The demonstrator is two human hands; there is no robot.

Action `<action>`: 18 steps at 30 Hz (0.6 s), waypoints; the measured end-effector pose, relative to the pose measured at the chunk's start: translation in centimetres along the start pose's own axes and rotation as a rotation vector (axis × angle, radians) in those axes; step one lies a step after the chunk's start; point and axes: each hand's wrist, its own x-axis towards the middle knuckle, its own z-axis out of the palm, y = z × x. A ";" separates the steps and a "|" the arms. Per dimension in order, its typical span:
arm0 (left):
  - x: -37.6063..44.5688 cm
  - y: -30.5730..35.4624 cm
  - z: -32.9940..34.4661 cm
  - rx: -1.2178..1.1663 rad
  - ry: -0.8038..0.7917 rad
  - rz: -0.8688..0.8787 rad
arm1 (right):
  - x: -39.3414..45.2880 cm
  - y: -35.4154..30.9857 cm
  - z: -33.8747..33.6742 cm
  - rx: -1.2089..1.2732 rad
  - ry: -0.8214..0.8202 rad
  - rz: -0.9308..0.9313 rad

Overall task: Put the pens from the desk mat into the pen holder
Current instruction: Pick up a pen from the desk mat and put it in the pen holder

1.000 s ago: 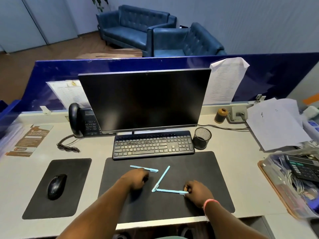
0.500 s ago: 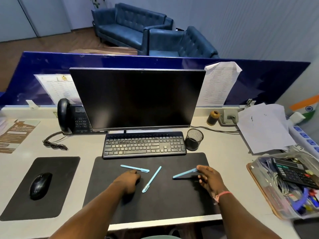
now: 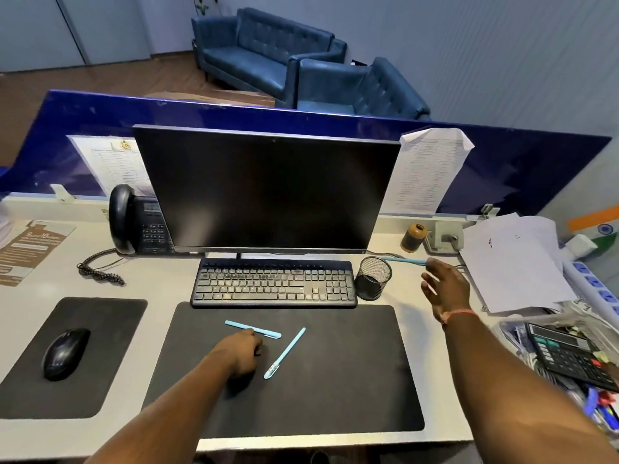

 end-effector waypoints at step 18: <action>-0.6 0.3 0.2 -0.104 0.050 -0.060 | 4.6 5.4 2.3 -0.538 -0.155 0.024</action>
